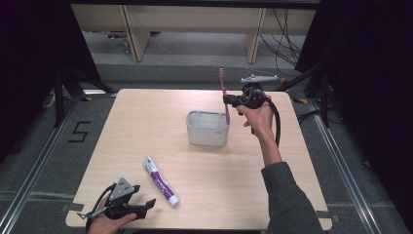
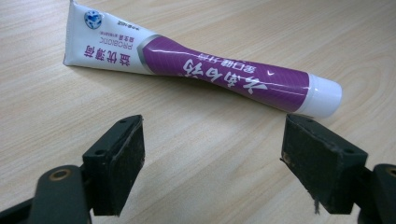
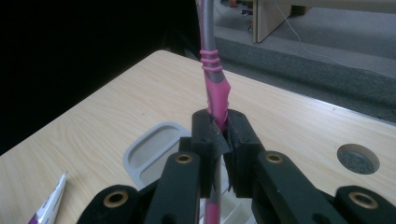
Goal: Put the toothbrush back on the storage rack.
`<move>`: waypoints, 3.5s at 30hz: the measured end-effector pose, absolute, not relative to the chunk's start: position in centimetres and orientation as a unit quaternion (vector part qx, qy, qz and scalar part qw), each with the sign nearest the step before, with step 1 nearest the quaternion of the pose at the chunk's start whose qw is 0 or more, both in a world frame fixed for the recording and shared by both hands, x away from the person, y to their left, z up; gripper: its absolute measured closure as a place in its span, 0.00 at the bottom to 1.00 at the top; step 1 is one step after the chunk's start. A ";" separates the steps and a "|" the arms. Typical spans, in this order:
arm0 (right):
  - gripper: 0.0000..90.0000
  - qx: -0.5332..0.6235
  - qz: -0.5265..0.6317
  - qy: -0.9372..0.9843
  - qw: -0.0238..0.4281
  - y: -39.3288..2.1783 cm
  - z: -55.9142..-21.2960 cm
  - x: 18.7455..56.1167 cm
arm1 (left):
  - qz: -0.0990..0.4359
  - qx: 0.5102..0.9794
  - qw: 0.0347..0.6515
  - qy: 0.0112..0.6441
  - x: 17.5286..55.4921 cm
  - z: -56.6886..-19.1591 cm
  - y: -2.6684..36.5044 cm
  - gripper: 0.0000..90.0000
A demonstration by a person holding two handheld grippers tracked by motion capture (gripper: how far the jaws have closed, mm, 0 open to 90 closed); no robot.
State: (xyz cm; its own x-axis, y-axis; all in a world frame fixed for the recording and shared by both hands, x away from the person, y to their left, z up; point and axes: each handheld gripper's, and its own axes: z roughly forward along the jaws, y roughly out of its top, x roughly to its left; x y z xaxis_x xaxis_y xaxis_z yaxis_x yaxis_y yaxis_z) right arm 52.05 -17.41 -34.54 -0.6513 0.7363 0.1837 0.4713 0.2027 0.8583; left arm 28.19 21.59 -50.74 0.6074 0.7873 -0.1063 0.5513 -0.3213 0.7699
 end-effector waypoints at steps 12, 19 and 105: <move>0.93 0.433 0.489 0.747 0.125 -17.0 -35.8 53.2 | 0.146 0.800 0.405 0.418 28.2 -50.7 21.6 0.23; 0.93 0.430 0.481 0.751 0.136 -16.9 -36.8 53.7 | 0.146 0.800 0.405 0.417 28.2 -50.7 21.5 0.23; 0.48 0.455 0.448 0.751 0.171 -18.9 -39.4 49.8 | 0.144 0.802 0.403 0.416 28.1 -50.8 21.4 0.23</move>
